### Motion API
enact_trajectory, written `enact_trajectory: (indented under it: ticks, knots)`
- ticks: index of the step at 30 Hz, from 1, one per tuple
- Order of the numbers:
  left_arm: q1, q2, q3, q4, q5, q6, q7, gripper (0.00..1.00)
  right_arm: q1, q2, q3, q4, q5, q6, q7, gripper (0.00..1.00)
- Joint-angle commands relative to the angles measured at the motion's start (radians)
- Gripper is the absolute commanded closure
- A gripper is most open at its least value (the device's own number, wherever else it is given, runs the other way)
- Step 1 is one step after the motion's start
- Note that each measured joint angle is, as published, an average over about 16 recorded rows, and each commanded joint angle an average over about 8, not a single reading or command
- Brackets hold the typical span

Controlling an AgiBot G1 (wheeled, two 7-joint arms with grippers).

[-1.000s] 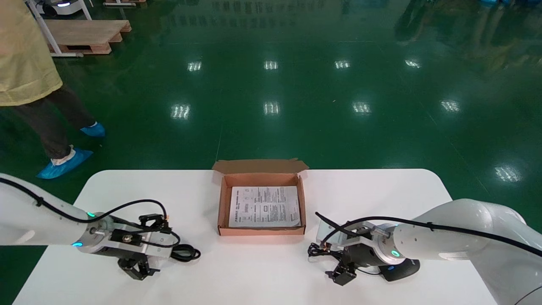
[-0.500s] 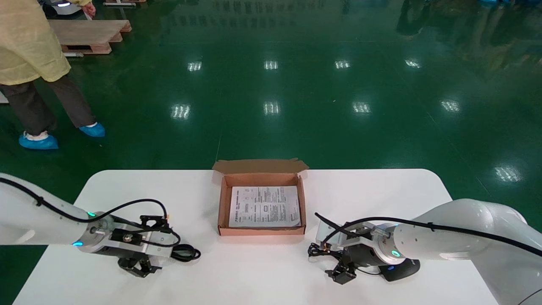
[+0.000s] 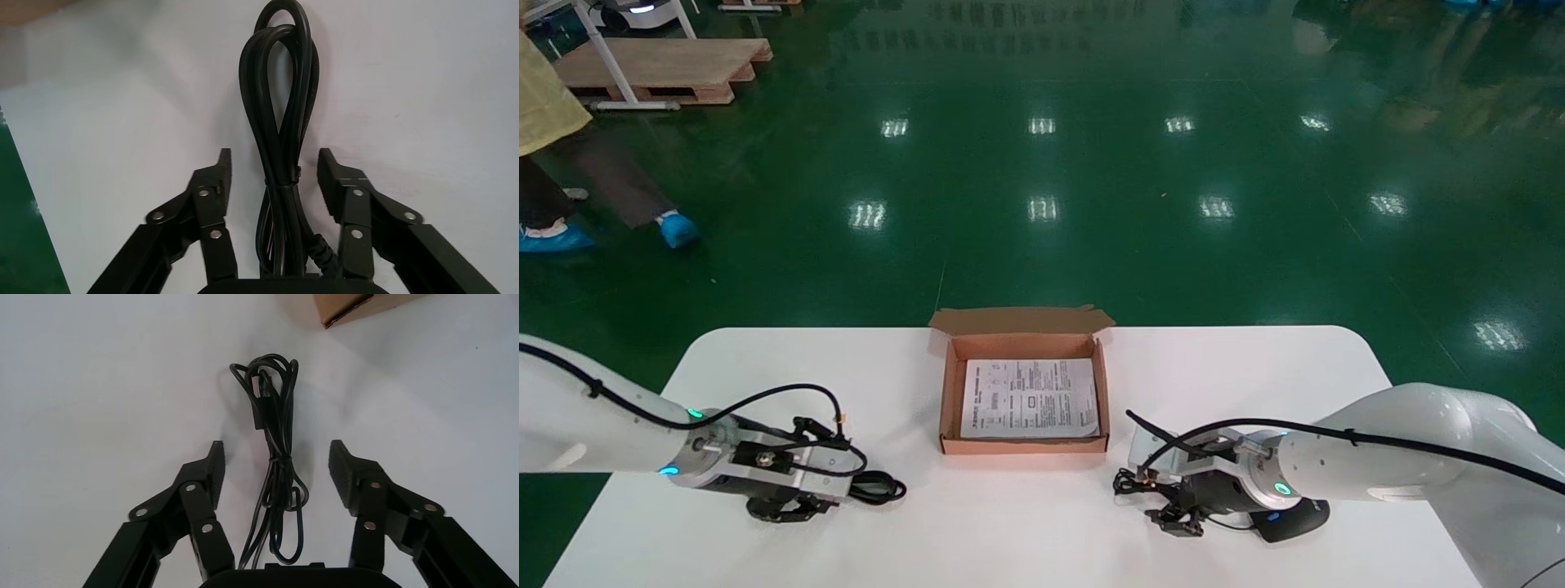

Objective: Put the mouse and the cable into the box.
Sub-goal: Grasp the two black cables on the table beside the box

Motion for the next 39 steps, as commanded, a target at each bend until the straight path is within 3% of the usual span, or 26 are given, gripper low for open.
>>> enact_trajectory:
  ticks: [1, 28, 34, 39]
  knots:
    - [0.0, 0.0, 0.0, 0.0, 0.0, 0.0, 0.0, 1.0, 0.0, 0.0, 0.0, 0.001, 0.0, 0.0, 0.0, 1.0]
    - [-0.003, -0.002, -0.001, -0.004, 0.0, 0.0, 0.001, 1.0, 0.006, 0.008, 0.008, -0.01, 0.008, -0.004, 0.015, 1.0]
    - [-0.044, -0.029, -0.022, -0.046, -0.026, 0.006, 0.009, 1.0, 0.076, 0.05, 0.043, -0.072, 0.024, 0.012, 0.079, 1.0]
    - [-0.092, -0.047, -0.066, -0.094, -0.09, 0.03, -0.008, 1.0, 0.178, 0.099, 0.074, -0.132, 0.02, 0.069, 0.111, 1.0]
